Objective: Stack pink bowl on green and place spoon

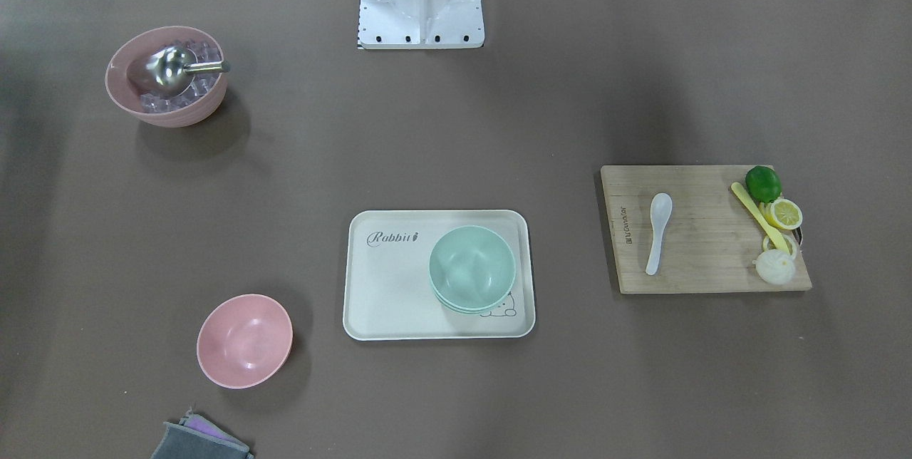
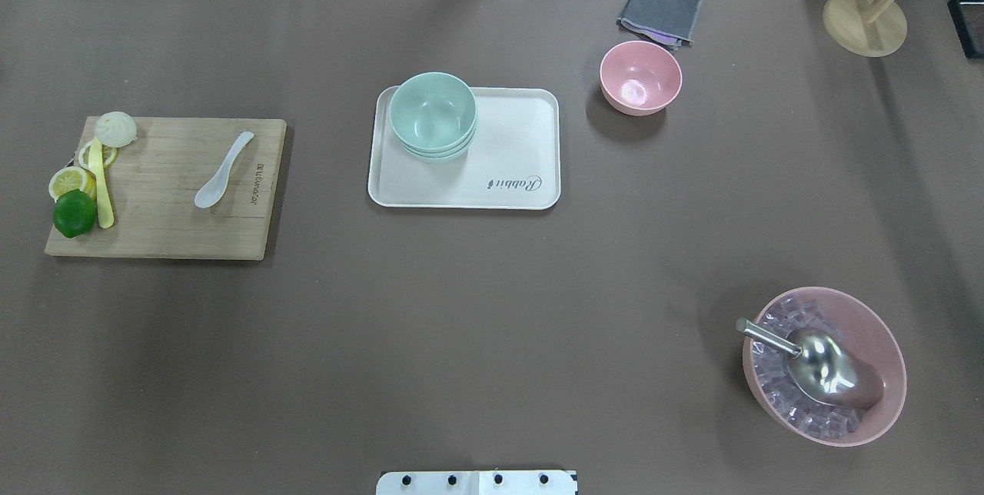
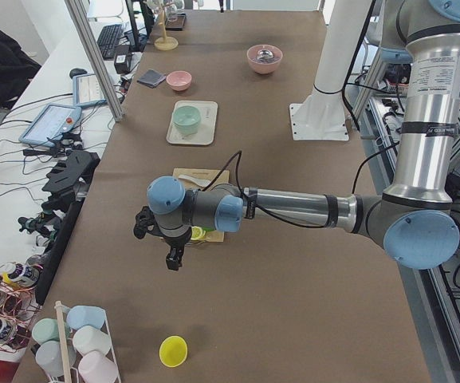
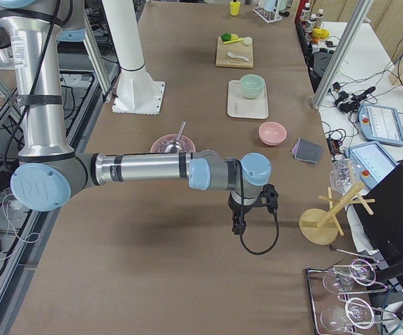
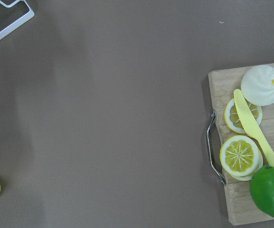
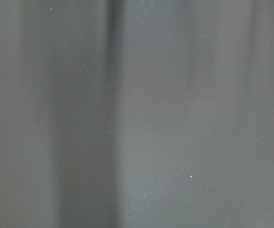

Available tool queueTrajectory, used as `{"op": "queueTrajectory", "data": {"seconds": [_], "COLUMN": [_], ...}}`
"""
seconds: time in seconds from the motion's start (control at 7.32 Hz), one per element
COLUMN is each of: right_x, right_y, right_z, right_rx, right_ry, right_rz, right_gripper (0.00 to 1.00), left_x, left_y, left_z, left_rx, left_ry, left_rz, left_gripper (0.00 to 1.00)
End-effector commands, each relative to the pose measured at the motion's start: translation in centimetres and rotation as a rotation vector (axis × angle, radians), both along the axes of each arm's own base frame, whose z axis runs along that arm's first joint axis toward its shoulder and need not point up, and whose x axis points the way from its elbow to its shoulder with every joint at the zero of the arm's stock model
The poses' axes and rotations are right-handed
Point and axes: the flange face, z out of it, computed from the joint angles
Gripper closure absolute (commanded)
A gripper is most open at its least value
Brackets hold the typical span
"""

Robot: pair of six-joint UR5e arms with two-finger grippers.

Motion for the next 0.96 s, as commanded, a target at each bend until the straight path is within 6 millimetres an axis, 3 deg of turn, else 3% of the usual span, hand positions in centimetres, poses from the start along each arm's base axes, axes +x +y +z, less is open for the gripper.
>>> {"op": "queueTrajectory", "data": {"seconds": [0.0, 0.82], "right_x": [0.0, -0.01], "right_y": [0.0, -0.11], "right_z": [-0.04, -0.71], "right_rx": [0.002, 0.011], "right_ry": [0.0, -0.001], "right_rz": [-0.001, 0.003], "right_gripper": [0.0, 0.0], "left_x": [0.01, 0.01], "left_y": [-0.18, -0.25], "left_z": [-0.23, -0.31], "left_rx": [0.004, -0.003], "left_ry": [0.0, 0.001], "left_rz": [0.0, -0.007], "left_gripper": [0.02, 0.02]}}
